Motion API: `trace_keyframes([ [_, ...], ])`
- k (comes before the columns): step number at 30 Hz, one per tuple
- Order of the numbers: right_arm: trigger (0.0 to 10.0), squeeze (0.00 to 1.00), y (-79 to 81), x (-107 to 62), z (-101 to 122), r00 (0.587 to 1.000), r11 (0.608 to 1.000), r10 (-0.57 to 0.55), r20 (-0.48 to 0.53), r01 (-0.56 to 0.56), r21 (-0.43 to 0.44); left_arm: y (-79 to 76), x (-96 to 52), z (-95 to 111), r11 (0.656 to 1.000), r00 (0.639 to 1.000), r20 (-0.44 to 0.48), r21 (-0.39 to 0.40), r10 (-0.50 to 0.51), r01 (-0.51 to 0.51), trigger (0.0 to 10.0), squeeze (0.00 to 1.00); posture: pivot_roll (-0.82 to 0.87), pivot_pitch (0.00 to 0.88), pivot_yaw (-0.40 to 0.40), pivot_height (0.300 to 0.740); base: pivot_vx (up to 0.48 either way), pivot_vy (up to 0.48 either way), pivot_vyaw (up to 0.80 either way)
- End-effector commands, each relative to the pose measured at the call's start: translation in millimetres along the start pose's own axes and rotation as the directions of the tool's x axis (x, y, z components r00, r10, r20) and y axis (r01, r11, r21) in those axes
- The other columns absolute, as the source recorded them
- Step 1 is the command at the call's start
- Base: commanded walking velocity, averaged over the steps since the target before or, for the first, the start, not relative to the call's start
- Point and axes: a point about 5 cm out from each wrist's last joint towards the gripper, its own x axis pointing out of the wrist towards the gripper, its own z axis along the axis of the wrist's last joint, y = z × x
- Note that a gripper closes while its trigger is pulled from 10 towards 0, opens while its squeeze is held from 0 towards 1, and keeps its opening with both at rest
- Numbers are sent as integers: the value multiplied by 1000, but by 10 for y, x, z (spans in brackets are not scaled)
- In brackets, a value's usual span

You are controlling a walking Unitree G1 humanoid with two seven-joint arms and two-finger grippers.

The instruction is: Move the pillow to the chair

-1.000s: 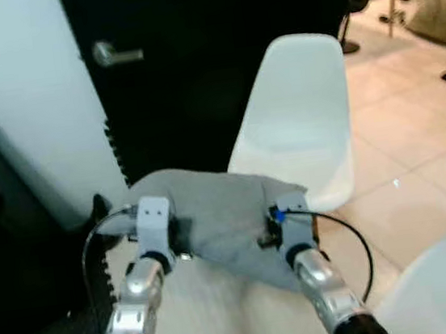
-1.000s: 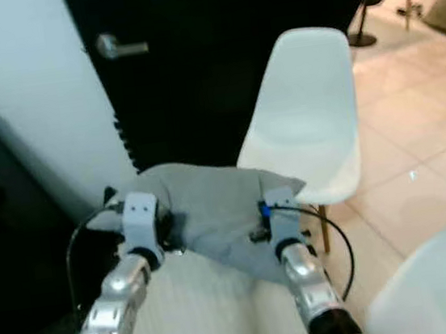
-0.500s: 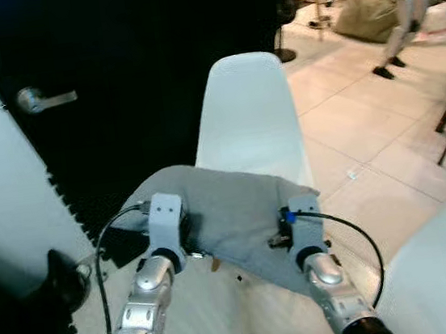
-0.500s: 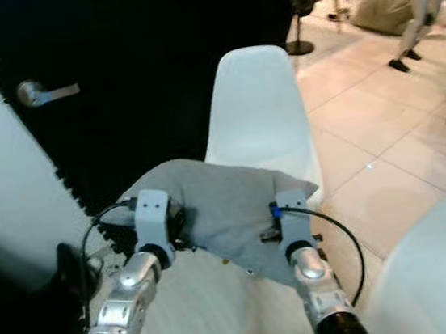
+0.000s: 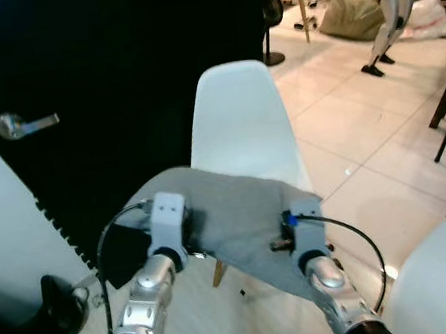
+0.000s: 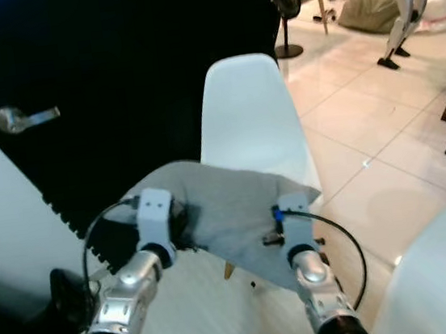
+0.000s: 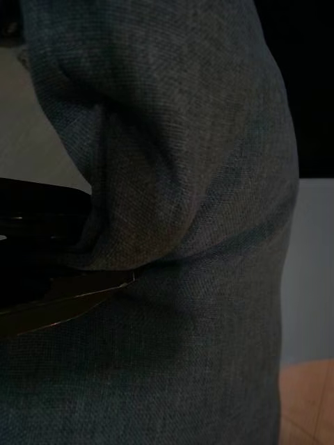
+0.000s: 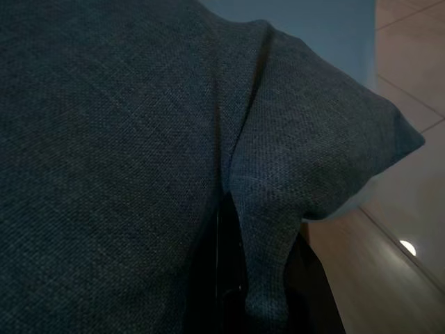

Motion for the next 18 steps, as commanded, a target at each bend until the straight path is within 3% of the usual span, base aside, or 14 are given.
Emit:
trace_keyframes([
  [1, 10000, 0, 10, 30, 92, 999, 1000, 8, 37, -8, -13, -59, 5, 16, 1000, 1000, 9, 14, -27, 27, 10000, 0, 13, 35, 93, 740, 307, 0, 0],
  [18, 10000, 0, 12, 39, 97, 999, 1000, 10, 35, -10, -12, -49, 5, 22, 1000, 1000, 12, 13, -24, 24, 10000, 0, 14, 38, 93, 740, 327, 0, 0],
])
